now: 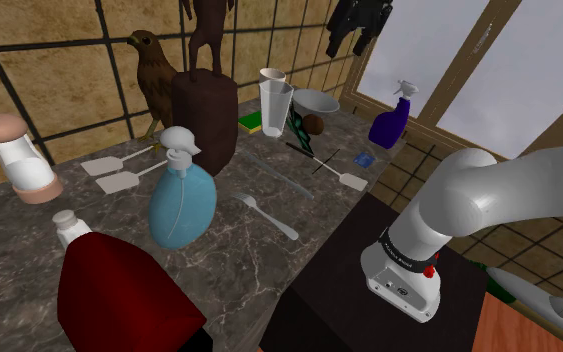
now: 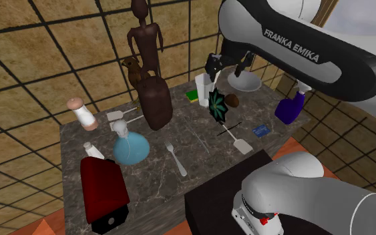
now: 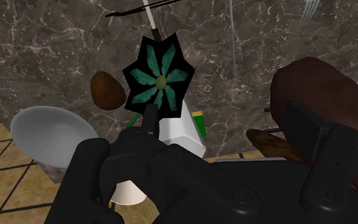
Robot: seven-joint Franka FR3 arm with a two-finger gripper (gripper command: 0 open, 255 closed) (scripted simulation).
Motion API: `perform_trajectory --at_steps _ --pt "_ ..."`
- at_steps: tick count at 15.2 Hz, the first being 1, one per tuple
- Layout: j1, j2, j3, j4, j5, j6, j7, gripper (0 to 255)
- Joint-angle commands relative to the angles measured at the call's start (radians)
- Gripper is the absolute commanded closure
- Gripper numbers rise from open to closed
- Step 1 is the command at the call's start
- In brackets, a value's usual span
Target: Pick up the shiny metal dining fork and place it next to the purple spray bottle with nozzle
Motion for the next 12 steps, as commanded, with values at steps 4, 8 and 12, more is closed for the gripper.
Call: perform_trajectory --at_steps 4,8,12 --pt "0.02 -0.033 0.05 -0.095 0.019 0.065 0.038 0" --pt "0.052 -0.061 0.121 -0.208 0.05 0.154 0.092 0" --pt "0.089 -0.067 0.198 -0.306 0.084 0.249 0.149 0"
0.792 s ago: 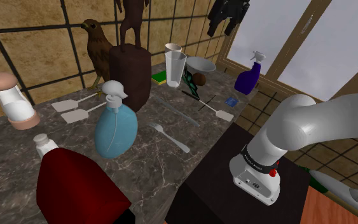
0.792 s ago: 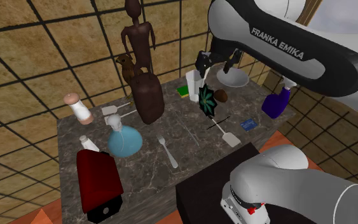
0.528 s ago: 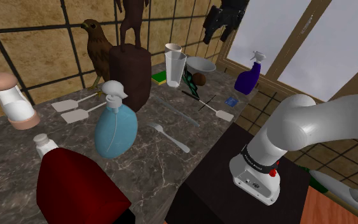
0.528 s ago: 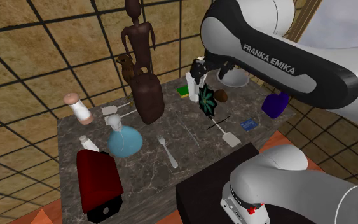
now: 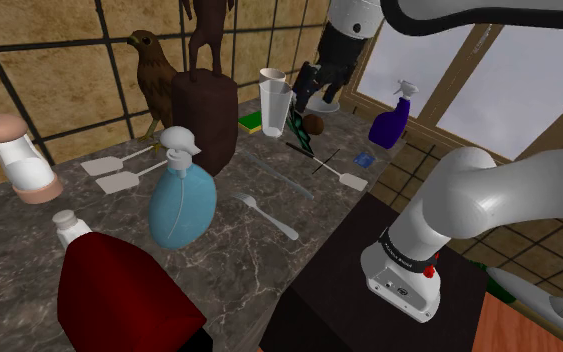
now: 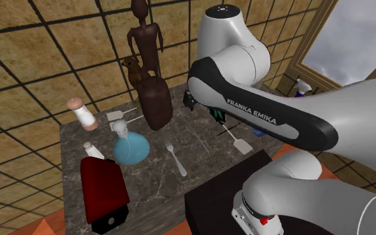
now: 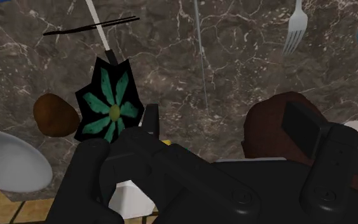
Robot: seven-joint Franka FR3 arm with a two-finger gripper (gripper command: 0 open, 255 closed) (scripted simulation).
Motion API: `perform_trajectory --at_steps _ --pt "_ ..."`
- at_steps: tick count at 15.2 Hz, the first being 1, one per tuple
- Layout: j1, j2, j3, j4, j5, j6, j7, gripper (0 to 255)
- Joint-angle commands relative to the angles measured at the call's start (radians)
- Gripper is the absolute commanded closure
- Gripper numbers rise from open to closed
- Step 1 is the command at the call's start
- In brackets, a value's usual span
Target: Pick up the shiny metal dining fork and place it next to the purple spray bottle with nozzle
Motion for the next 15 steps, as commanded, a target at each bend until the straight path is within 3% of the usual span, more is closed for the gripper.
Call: perform_trajectory --at_steps 1,10,15 --pt "0.025 -0.01 0.047 -0.061 0.024 0.053 0.038 0" --pt "0.103 0.099 0.257 -0.205 0.102 0.307 0.188 0" --pt "0.11 0.235 0.4 -0.237 0.117 0.473 0.294 0"
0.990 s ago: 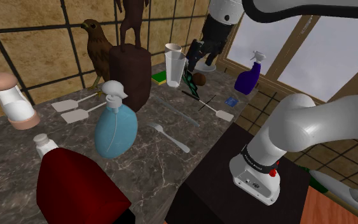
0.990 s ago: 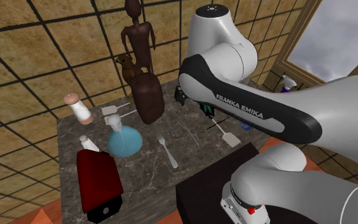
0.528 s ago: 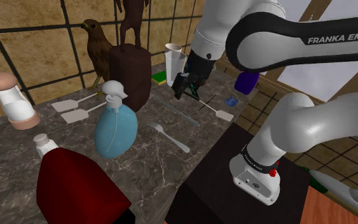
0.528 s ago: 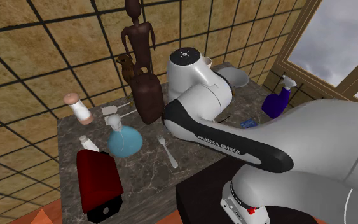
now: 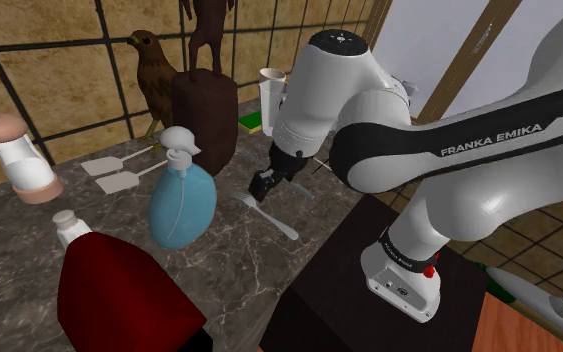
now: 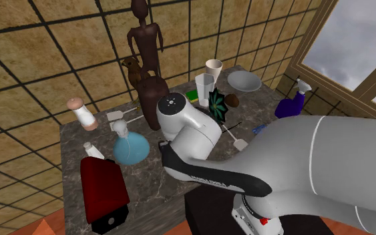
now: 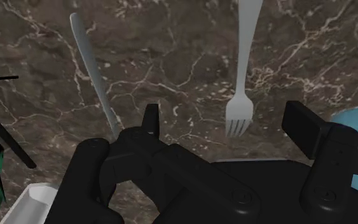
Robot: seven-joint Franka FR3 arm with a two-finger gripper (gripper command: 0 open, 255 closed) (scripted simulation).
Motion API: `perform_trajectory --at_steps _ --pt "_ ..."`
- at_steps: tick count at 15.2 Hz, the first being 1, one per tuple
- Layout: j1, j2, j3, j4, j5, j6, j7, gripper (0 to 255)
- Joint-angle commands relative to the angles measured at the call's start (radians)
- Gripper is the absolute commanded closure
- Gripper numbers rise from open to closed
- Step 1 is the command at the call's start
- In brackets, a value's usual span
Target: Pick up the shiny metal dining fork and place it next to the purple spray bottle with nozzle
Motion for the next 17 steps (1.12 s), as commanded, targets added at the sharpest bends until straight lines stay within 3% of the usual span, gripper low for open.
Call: perform_trajectory --at_steps 1,3,10,17 --pt "-0.009 0.062 0.059 0.0 -0.005 0.064 0.045 0" --pt "-0.024 0.119 0.114 0.0 -0.018 0.119 0.089 0" --pt "-0.101 0.231 0.177 -0.026 -0.071 0.258 0.13 0" --pt "-0.109 0.241 0.183 -0.028 -0.078 0.269 0.134 0"
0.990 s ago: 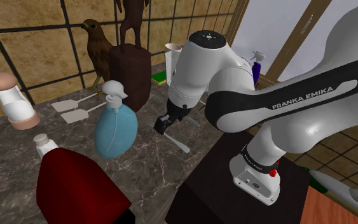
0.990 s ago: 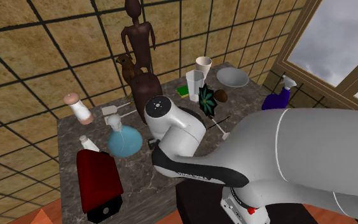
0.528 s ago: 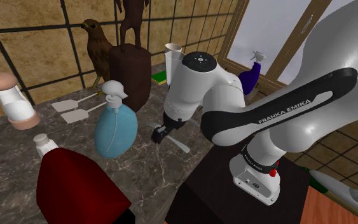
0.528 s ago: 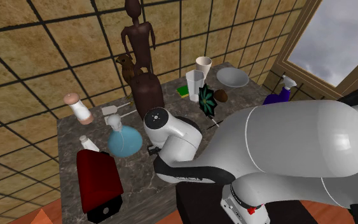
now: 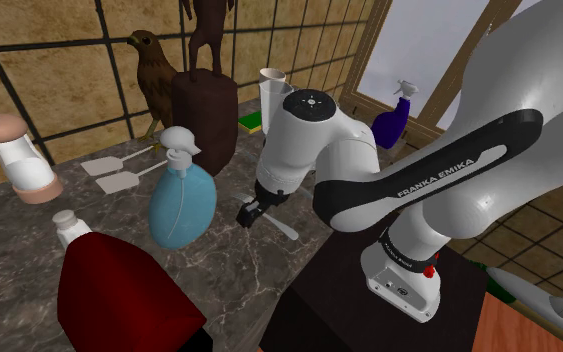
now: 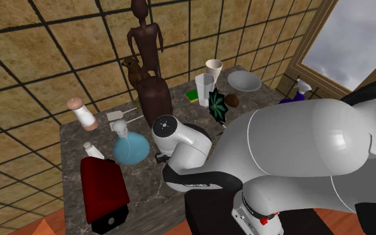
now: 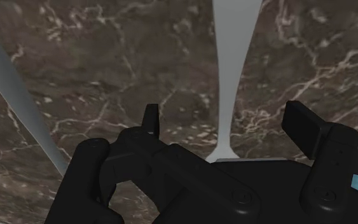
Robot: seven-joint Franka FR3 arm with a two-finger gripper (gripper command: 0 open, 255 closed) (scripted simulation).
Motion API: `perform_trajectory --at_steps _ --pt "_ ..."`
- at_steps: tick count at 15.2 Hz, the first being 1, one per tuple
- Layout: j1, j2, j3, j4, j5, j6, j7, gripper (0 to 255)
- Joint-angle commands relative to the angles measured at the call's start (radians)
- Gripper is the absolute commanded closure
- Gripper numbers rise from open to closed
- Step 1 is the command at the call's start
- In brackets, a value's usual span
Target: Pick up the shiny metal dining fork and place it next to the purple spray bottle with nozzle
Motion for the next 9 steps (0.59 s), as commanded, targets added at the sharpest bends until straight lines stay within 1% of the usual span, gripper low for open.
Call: perform_trajectory --at_steps 1,2,9 --pt "0.0 0.0 0.0 0.0 0.0 0.0 0.0 0" --pt "0.0 0.0 0.0 0.0 0.0 0.0 0.0 255" --pt "-0.014 0.016 0.011 0.005 -0.011 0.011 0.009 255"
